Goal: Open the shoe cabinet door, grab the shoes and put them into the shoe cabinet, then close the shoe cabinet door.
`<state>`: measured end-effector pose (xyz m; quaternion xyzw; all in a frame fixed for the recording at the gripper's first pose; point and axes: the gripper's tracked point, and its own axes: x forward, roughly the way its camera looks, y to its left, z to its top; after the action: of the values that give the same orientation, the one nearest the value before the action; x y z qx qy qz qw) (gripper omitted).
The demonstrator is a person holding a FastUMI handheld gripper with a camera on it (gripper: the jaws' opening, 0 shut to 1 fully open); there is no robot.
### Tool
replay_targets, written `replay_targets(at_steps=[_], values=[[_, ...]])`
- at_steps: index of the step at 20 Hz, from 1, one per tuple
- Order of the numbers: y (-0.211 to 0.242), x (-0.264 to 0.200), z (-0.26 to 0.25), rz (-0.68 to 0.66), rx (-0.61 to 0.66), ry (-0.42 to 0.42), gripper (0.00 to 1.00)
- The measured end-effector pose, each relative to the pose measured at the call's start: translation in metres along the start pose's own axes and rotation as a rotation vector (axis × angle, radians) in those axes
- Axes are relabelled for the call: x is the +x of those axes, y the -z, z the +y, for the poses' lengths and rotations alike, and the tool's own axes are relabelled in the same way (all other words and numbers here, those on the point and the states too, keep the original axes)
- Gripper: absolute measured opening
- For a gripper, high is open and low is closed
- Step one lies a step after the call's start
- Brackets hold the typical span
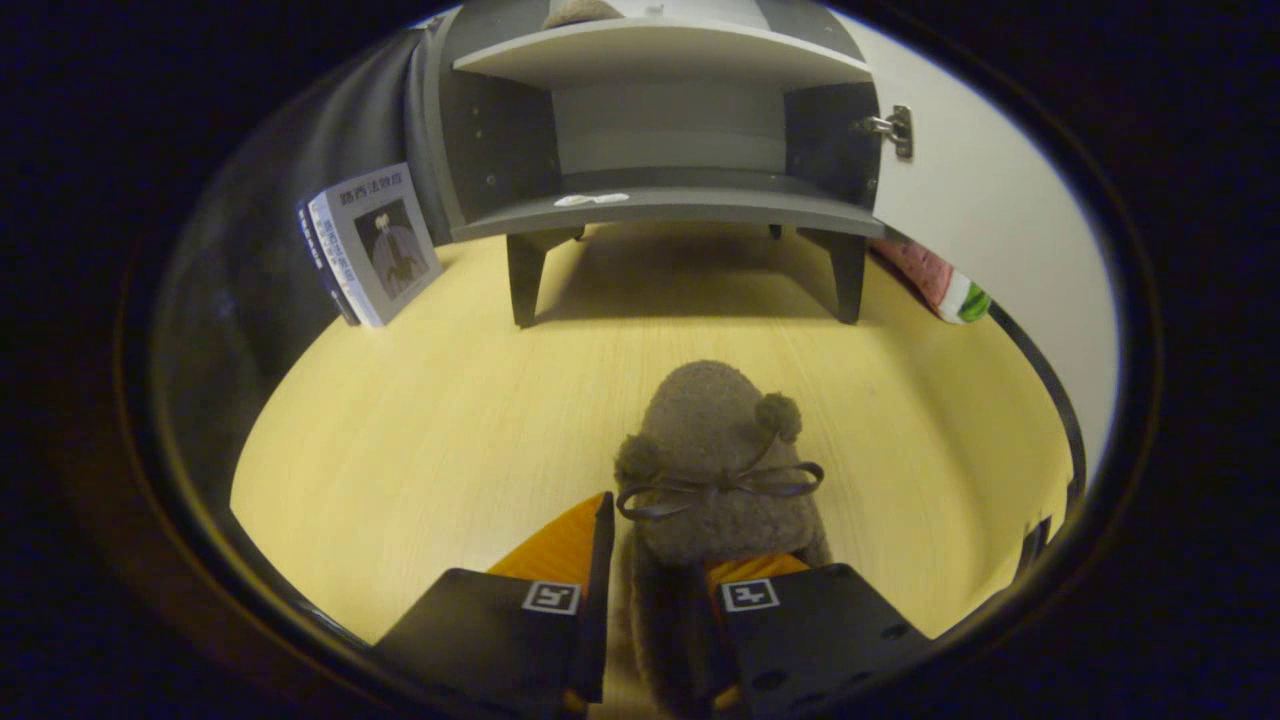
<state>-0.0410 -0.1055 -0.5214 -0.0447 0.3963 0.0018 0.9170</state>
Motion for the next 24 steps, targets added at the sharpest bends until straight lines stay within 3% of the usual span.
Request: replay_targets(at_steps=[5,10,21,24], values=[[0.002,0.002,0.0,0.012,-0.001,0.003,0.35],[0.0,0.005,-0.005,0.019,0.004,0.03,0.09],[-0.001,0.001,-0.006,0.024,0.01,0.039,0.04],[-0.01,-0.008,0.001,0.007,0.002,0.008,0.03]])
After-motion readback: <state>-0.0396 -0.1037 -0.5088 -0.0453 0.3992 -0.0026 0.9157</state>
